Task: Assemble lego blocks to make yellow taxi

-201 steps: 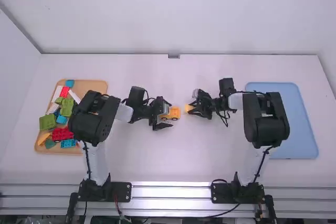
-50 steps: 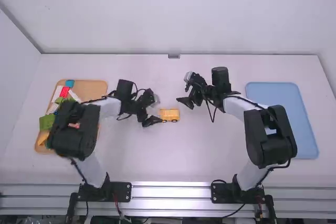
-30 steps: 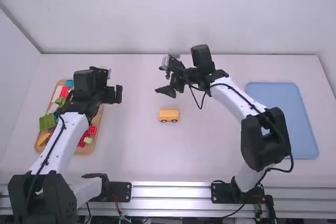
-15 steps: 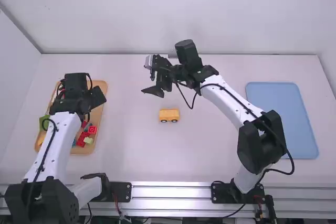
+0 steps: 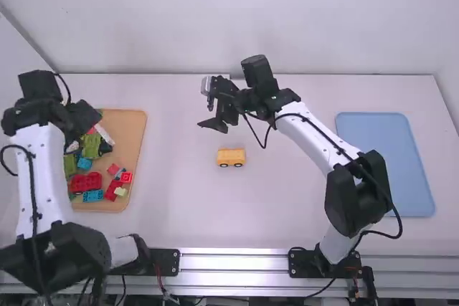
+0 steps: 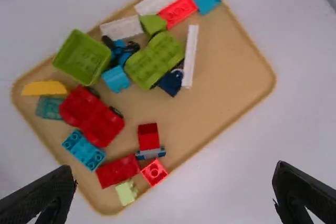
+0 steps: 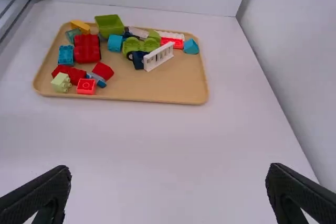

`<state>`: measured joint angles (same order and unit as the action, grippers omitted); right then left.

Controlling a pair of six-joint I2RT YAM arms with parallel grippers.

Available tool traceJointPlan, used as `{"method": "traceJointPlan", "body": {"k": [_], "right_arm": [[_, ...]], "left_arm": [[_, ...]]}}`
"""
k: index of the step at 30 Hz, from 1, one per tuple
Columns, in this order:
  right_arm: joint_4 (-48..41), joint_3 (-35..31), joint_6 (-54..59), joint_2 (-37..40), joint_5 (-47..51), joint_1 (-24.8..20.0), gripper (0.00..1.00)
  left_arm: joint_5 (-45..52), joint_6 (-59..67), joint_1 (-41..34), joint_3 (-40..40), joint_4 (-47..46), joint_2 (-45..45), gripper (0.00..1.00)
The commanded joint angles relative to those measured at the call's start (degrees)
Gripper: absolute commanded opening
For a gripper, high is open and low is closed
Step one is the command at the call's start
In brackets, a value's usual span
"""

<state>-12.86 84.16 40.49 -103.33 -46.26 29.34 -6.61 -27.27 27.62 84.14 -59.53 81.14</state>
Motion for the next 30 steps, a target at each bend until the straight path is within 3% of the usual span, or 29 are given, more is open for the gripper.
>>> {"method": "traceJointPlan", "body": {"k": [1, 9, 15, 20, 25, 30], "right_arm": [[0.0, 1.0, 0.0, -0.6, -0.3, -0.1, 0.99], [-1.2, 1.0, 0.1, -0.6, 0.1, -0.2, 0.99], [-1.7, 1.0, 0.1, -0.6, 0.1, -0.2, 0.99], [-1.3, 1.0, 0.5, -0.6, 0.9, -0.2, 0.99], [-1.6, 0.9, 0.5, -0.6, 4.4, 0.0, 0.98], [-1.3, 0.9, 0.5, -0.6, 4.6, -0.2, 0.98]], "left_arm": [[1.7, -0.3, 1.8, 5.1, -2.0, 6.0, 0.99], [13.7, 10.2, 9.0, 20.2, -11.4, 22.7, 0.99], [11.8, 9.9, 14.1, 23.0, -14.2, 28.7, 0.99], [8.4, -6.4, 19.7, 21.7, -16.2, 29.2, 0.99], [-0.2, -33.9, 27.0, 19.8, -21.4, 29.2, 0.99], [5.1, -39.2, 32.9, 14.7, -17.7, 29.2, 0.99]]}}
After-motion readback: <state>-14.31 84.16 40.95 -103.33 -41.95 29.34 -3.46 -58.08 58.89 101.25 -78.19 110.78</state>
